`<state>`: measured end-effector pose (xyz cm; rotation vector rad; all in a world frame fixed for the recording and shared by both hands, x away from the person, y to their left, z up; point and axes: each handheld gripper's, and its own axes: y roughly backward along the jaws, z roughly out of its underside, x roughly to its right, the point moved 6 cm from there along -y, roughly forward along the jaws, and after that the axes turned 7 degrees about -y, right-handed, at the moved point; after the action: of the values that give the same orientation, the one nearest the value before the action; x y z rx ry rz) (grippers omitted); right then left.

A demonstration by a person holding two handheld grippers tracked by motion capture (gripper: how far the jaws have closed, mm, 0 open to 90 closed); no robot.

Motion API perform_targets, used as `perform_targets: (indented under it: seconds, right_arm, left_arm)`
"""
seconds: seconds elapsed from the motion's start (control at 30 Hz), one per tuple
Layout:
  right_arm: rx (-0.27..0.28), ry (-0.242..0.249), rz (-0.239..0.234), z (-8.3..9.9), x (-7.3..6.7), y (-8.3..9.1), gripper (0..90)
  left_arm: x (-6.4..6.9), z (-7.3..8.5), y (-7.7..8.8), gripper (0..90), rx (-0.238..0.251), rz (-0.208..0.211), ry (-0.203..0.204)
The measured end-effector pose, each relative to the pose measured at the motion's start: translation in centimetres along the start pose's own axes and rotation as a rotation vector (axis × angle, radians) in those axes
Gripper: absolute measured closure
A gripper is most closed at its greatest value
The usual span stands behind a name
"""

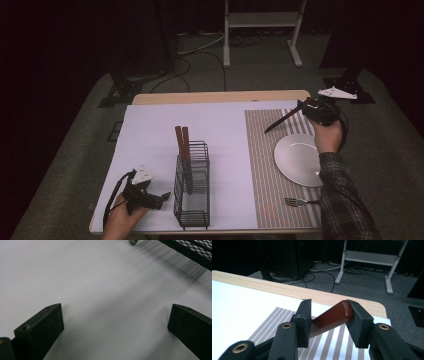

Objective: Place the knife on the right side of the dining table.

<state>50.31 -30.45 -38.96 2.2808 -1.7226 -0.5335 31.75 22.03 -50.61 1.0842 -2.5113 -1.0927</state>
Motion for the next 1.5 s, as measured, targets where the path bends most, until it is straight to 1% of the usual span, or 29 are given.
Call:
perform_targets:
  seconds: [0.23,0.5,0.8,0.93,1.17,1.37,1.5]
  right_arm:
    - [-0.017,-0.036,0.023,1.2,1.1,-0.1,50.8]
    - [-0.030,-0.073,0.033,2.3,2.1,-0.2,47.1]
    - [-0.055,-0.107,0.036,3.6,3.1,-0.2,42.6]
    - [-0.074,-0.121,0.038,4.2,3.6,-0.3,40.2]
    - [-0.096,-0.153,0.040,5.1,4.5,-0.6,38.1]
    - [-0.125,-0.188,0.042,6.1,5.4,-1.0,36.7]
    - [-0.141,-0.203,0.044,6.5,5.7,-1.2,36.0]
  left_arm:
    - [0.0,0.0,0.0,0.0,0.000,0.000,-0.001]
    - [0.0,0.0,0.0,0.0,-0.001,0.000,0.000]
    - [0.0,0.0,0.0,0.0,-0.001,-0.001,0.000]
    - [0.0,0.0,0.0,0.0,-0.002,-0.001,-0.001]
    - [0.0,0.0,0.0,0.0,-0.001,0.000,-0.001]
    - [0.0,0.0,0.0,0.0,-0.002,-0.001,-0.001]
    - [0.0,0.0,0.0,0.0,-0.001,0.000,-0.001]
